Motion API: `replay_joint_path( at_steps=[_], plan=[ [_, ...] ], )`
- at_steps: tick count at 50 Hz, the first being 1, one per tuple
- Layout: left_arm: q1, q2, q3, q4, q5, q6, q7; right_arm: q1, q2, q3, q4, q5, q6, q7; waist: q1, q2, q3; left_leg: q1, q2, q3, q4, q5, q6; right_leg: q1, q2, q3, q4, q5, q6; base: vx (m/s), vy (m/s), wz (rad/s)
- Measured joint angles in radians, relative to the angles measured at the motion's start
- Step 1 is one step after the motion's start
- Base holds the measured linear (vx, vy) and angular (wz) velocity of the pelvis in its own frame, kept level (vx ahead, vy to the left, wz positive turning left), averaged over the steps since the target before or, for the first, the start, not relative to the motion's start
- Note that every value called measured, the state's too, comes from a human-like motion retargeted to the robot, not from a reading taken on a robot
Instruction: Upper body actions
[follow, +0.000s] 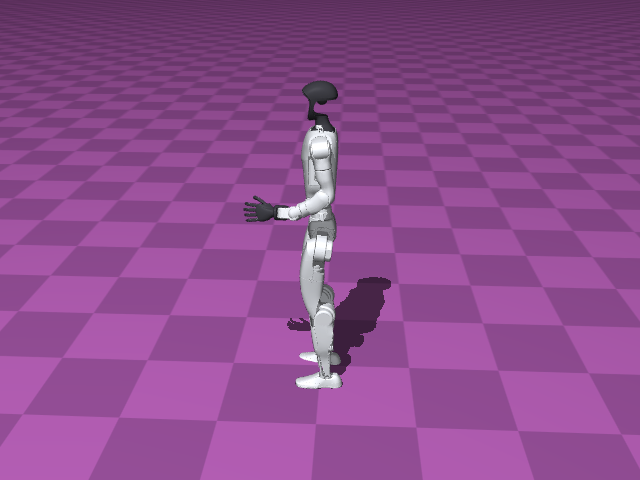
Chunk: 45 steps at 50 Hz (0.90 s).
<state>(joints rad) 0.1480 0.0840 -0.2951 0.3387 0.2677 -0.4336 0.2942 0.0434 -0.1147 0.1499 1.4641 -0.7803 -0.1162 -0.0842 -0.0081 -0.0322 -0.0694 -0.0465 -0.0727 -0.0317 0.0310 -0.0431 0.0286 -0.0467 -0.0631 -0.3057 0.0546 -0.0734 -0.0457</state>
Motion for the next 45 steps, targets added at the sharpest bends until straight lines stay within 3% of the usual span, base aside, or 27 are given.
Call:
replay_joint_path(
  at_steps=[4, 8, 11, 17, 21, 28, 32, 38, 42, 45],
  plan=[
    [-0.087, 0.015, 0.035, -0.118, 0.023, -0.015, -0.019, -0.001, 0.001, 0.001, 0.000, -0.024, 0.004, -0.003, 0.002, 0.002, -0.006, 0.004, 0.002, 0.003, -0.001, 0.000, -0.001, 0.001, 0.002, 0.005, 0.001, 0.001, -0.001, 0.00, 0.00, 0.00],
    [-0.163, 0.073, 0.144, -0.189, 0.167, -0.009, -0.067, -0.008, 0.001, 0.001, 0.001, -0.044, 0.004, -0.008, 0.000, 0.004, -0.008, 0.005, 0.005, 0.011, 0.000, -0.002, -0.001, -0.004, 0.006, 0.018, 0.004, 0.001, -0.003, 0.00, 0.00, 0.00],
    [-0.203, 0.102, 0.205, -0.180, 0.241, 0.023, -0.008, -0.006, 0.003, 0.000, 0.004, -0.037, 0.002, -0.007, -0.006, 0.006, -0.010, 0.009, 0.008, 0.016, 0.000, -0.003, -0.002, -0.004, 0.009, 0.025, 0.005, 0.003, -0.004, 0.00, 0.00, 0.00],
    [-0.279, 0.099, 0.219, -0.211, 0.032, -0.095, 0.097, -0.003, 0.011, -0.014, 0.007, -0.005, 0.001, -0.005, -0.013, 0.005, -0.006, 0.014, 0.012, 0.022, -0.001, -0.004, -0.003, -0.006, 0.011, 0.032, 0.009, 0.004, -0.004, 0.00, 0.00, 0.00],
    [-0.343, 0.097, 0.256, -0.241, -0.002, -0.120, 0.107, 0.008, 0.015, -0.022, 0.008, 0.008, 0.000, -0.010, -0.012, 0.005, -0.011, 0.015, 0.013, 0.020, -0.002, -0.004, -0.003, -0.002, 0.012, 0.029, 0.007, 0.004, -0.004, 0.00, 0.00, 0.00],
    [-0.458, 0.149, 0.358, -0.176, 0.289, -0.080, 0.167, -0.007, 0.013, -0.017, 0.007, -0.022, 0.005, -0.005, -0.011, 0.007, -0.011, 0.017, 0.012, 0.019, 0.000, -0.003, -0.003, -0.002, 0.010, 0.028, 0.014, 0.002, -0.005, 0.00, 0.00, 0.00],
    [-0.483, 0.169, 0.389, -0.124, 0.477, -0.031, 0.305, -0.011, 0.013, -0.014, 0.007, -0.030, 0.008, -0.003, -0.012, 0.009, -0.009, 0.020, 0.012, 0.020, 0.000, -0.004, -0.004, 0.000, 0.010, 0.028, 0.015, 0.002, -0.005, 0.00, 0.00, 0.00],
    [-0.494, 0.185, 0.403, -0.085, 0.608, -0.011, 0.451, -0.007, 0.017, -0.021, 0.010, -0.016, 0.009, -0.004, -0.016, 0.010, -0.008, 0.022, 0.012, 0.018, -0.001, -0.003, -0.004, 0.003, 0.009, 0.024, 0.015, 0.002, -0.005, 0.00, 0.00, 0.00],
    [-0.480, 0.164, 0.425, -0.074, 0.585, -0.068, 0.494, -0.011, 0.021, -0.020, 0.008, -0.016, 0.009, -0.004, -0.023, 0.007, -0.005, 0.022, 0.012, 0.019, -0.001, -0.003, -0.004, 0.001, 0.009, 0.027, 0.016, 0.002, -0.005, 0.00, 0.00, 0.00],
    [-0.460, 0.125, 0.425, -0.037, 0.330, -0.208, 0.350, -0.017, 0.020, -0.019, 0.009, -0.018, 0.009, -0.004, -0.025, 0.008, -0.004, 0.021, 0.013, 0.021, 0.000, -0.004, -0.003, -0.004, 0.010, 0.031, 0.019, 0.002, -0.005, 0.00, 0.00, 0.00]
  ],
)
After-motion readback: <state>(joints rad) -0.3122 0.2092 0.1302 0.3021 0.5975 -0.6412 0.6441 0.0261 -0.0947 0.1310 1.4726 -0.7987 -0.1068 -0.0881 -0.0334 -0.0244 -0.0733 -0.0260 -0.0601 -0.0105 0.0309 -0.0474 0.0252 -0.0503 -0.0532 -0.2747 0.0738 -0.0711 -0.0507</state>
